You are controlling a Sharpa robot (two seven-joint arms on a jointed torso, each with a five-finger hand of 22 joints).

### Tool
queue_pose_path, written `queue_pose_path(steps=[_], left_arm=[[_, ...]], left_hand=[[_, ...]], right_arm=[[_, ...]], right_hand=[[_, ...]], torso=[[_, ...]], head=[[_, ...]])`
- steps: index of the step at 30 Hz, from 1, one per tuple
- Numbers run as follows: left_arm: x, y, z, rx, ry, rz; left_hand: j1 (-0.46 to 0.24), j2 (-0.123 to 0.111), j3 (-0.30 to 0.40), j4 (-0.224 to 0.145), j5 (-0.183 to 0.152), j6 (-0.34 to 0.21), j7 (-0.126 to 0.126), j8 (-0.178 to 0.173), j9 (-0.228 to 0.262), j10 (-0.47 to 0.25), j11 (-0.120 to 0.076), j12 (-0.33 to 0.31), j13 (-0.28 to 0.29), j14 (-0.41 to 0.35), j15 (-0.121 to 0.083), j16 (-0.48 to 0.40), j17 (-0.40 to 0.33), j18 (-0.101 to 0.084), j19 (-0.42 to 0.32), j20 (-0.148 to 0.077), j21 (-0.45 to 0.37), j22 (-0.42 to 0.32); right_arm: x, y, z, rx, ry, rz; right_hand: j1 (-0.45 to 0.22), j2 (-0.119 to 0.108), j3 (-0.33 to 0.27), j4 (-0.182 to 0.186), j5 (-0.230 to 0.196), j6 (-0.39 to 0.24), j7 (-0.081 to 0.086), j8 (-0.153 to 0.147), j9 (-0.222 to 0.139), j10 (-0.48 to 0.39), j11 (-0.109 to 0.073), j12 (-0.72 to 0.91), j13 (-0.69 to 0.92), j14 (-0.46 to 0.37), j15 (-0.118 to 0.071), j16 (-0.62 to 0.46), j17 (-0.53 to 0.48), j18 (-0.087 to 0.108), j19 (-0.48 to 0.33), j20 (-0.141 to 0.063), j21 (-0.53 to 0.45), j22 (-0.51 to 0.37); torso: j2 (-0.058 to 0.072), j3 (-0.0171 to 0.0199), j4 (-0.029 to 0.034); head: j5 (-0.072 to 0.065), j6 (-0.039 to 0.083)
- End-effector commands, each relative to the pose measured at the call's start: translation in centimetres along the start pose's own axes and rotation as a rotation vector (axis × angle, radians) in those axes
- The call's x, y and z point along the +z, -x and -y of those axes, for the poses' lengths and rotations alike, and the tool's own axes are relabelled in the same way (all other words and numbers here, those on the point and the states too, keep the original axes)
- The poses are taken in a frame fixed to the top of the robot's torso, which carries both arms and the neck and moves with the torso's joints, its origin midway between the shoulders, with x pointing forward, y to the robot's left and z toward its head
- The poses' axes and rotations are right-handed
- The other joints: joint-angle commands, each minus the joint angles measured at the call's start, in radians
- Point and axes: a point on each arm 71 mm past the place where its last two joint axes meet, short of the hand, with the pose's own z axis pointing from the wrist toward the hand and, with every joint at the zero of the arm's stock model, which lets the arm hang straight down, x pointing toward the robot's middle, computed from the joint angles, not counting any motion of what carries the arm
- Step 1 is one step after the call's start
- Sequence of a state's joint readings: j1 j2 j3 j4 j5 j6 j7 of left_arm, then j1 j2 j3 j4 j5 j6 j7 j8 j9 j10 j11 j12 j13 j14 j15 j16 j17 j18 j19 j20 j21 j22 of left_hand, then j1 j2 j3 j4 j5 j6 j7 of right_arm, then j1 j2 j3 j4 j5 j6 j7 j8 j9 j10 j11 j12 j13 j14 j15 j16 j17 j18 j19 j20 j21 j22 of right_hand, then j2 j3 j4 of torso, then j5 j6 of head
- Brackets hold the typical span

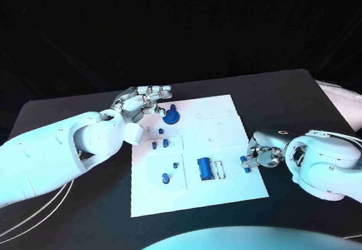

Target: Assemble the parts on the task board

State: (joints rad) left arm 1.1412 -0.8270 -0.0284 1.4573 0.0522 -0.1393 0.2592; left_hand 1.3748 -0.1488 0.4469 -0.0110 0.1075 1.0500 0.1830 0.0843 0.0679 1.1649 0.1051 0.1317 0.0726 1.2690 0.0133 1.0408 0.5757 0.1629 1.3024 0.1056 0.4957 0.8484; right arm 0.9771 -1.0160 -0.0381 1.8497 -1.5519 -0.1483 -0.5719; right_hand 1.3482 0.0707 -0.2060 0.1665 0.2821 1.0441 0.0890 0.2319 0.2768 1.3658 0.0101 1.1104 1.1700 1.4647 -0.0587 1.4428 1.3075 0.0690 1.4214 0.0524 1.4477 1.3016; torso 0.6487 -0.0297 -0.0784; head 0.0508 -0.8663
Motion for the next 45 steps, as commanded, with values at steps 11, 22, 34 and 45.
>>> queue_pose_path(steps=[11, 22, 34, 45], left_arm=[[0.0, -0.3, 0.0, -0.001, -0.003, -0.02], [0.0, -0.3, 0.0, 0.003, -0.003, -0.022], [0.0, -0.4, 0.0, 0.004, -0.003, -0.023], [0.1, -0.5, 0.0, 0.004, -0.003, -0.024]], left_hand=[[-0.003, 0.006, -0.007, 0.0, -0.006, -0.006, -0.003, 0.005, 0.0, -0.006, -0.002, 0.006, 0.0, -0.008, -0.001, -0.003, -0.001, 0.018, -0.005, 0.001, -0.007, -0.001], [-0.003, 0.006, -0.007, 0.0, -0.006, -0.006, -0.003, 0.005, 0.0, -0.006, -0.002, 0.006, 0.0, -0.008, -0.001, -0.003, -0.001, 0.018, -0.005, 0.001, -0.007, -0.001], [-0.002, 0.01, -0.012, -0.001, -0.005, -0.009, -0.003, 0.007, 0.0, -0.01, -0.002, 0.01, 0.0, -0.01, -0.001, -0.002, -0.004, 0.018, -0.004, 0.002, -0.009, -0.003], [-0.002, 0.01, -0.012, -0.001, -0.005, -0.009, -0.003, 0.007, 0.0, -0.01, -0.002, 0.01, 0.0, -0.01, -0.001, -0.002, -0.004, 0.018, -0.004, 0.002, -0.009, -0.003]], right_arm=[[1.1, -1.4, -0.8, -0.4, -0.005, -0.057], [1.1, -2.0, -1.2, -0.362, 0.002, -0.104], [0.3, -1.5, -1.4, 0.135, 0.006, -0.078], [-0.4, -0.5, -2.1, 0.372, 0.023, -0.044]], right_hand=[[0.091, 0.015, 0.069, -0.062, -0.18, 0.025, -0.002, -0.034, -0.023, -0.006, -0.005, -0.015, -0.004, 0.062, -0.004, -0.001, 0.024, -0.012, 0.0, -0.003, -0.001, 0.009], [0.099, 0.015, 0.1, -0.073, -0.145, 0.034, -0.004, -0.043, -0.029, -0.006, -0.007, -0.017, -0.003, 0.062, -0.005, -0.001, 0.025, -0.011, -0.001, -0.003, -0.002, 0.009], [0.102, 0.011, 0.354, -0.139, -0.053, 0.038, 0.002, -0.068, -0.04, -0.023, -0.006, -0.062, -0.031, 0.061, -0.003, -0.009, 0.019, -0.01, -0.004, -0.003, -0.007, 0.003], [-0.056, -0.079, 0.504, -0.108, 0.023, 0.051, -0.001, -0.073, -0.037, -0.006, -0.005, -0.049, -0.02, 0.063, -0.003, -0.007, 0.025, -0.011, 0.002, -0.003, -0.003, 0.013]], torso=[[0.0, 0.0, 0.0005], [0.0, 0.0001, 0.0025], [-0.001, -0.0003, 0.0031], [0.0, -0.0004, 0.0038]], head=[[0.003, -0.001], [0.0, -0.002], [-0.001, -0.001], [-0.002, -0.002]])
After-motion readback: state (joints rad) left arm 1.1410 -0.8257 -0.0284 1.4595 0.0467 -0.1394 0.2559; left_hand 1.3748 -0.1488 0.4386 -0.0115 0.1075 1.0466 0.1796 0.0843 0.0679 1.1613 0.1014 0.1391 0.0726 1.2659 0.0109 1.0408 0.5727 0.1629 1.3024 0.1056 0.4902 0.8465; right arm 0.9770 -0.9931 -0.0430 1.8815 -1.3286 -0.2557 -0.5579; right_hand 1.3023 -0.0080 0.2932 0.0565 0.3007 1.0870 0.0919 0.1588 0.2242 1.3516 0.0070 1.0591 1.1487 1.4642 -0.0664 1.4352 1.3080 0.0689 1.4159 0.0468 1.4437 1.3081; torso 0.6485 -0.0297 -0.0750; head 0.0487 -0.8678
